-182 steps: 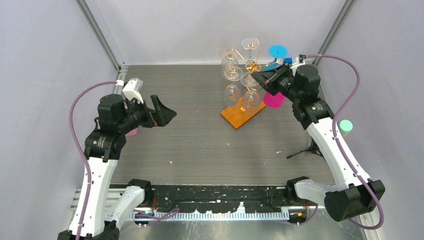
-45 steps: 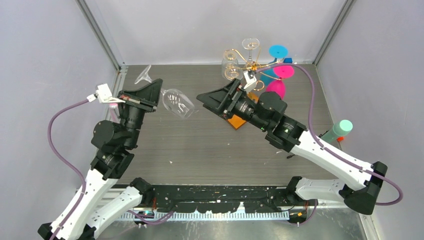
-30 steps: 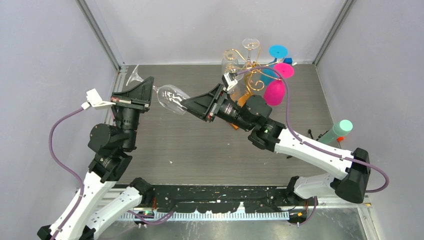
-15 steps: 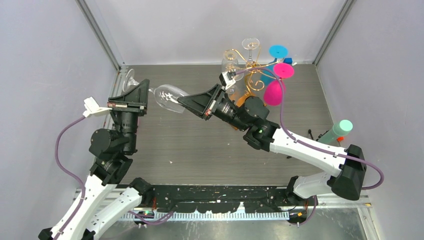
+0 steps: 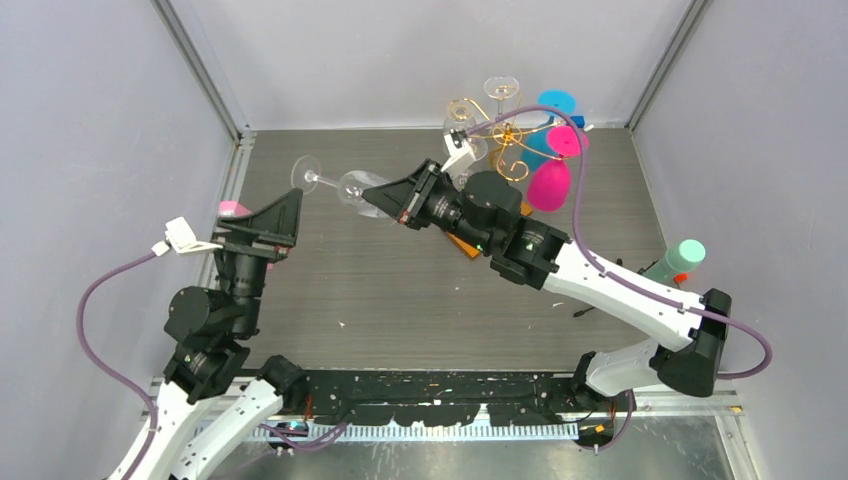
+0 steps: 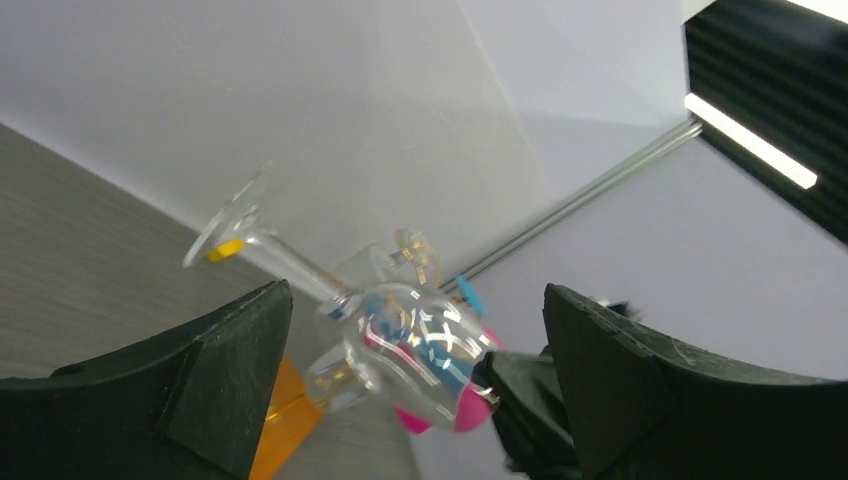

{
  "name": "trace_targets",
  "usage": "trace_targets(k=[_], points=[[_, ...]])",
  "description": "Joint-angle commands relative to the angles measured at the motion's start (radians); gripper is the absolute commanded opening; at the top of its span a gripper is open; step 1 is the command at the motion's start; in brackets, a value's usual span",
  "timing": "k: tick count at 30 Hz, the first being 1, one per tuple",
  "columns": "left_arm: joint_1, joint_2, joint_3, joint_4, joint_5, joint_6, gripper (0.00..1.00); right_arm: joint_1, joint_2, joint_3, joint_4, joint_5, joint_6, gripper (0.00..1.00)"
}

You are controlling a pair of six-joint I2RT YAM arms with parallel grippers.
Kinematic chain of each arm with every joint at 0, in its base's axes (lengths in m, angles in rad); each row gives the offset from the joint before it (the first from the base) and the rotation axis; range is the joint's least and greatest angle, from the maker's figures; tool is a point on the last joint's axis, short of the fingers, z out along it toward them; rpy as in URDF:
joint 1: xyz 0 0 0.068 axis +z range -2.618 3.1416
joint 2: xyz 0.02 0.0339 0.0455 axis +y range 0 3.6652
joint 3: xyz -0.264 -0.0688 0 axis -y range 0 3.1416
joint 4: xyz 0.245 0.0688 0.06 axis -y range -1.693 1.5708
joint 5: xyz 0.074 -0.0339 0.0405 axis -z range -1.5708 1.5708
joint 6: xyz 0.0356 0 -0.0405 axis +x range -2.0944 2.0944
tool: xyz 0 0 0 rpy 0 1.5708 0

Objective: Take the wine glass off the wine glass rack

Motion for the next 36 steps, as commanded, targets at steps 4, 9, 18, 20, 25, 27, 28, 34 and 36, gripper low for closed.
trace_targets(k=[4, 9, 18, 20, 25, 27, 28, 34, 36], points=[[-0.002, -0.116, -0.04, -0.339, 0.046, 0.328, 1.0, 0.002, 0.136, 0.269, -0.459, 0.169, -0.32, 0.0], [-0.001, -0.157, -0.03, -0.463, -0.047, 0.461, 1.0, 0.037, 0.298, 0.52, -0.76, 0.261, -0.488, 0.0], [-0.002, -0.176, -0.026, -0.537, -0.202, 0.575, 1.0, 0.047, 0.672, 0.966, -1.165, 0.2, -0.594, 0.0], [-0.002, -0.189, -0.024, -0.559, -0.239, 0.576, 1.0, 0.049, 0.739, 1.033, -1.216, 0.166, -0.597, 0.0], [-0.002, -0.225, -0.022, -0.587, -0.27, 0.58, 1.0, 0.049, 0.865, 1.145, -1.315, 0.139, -0.596, 0.0], [-0.001, -0.238, -0.023, -0.598, -0.262, 0.575, 1.0, 0.048, 0.887, 1.162, -1.338, 0.148, -0.6, 0.0], [-0.002, -0.241, -0.023, -0.608, -0.257, 0.567, 1.0, 0.047, 0.892, 1.167, -1.348, 0.163, -0.601, 0.0], [-0.001, -0.252, -0.033, -0.646, -0.233, 0.532, 1.0, 0.002, 0.938, 1.195, -1.365, 0.211, -0.617, 0.0], [-0.002, -0.252, -0.031, -0.659, -0.225, 0.528, 1.0, -0.029, 0.949, 1.205, -1.362, 0.202, -0.624, 0.0]])
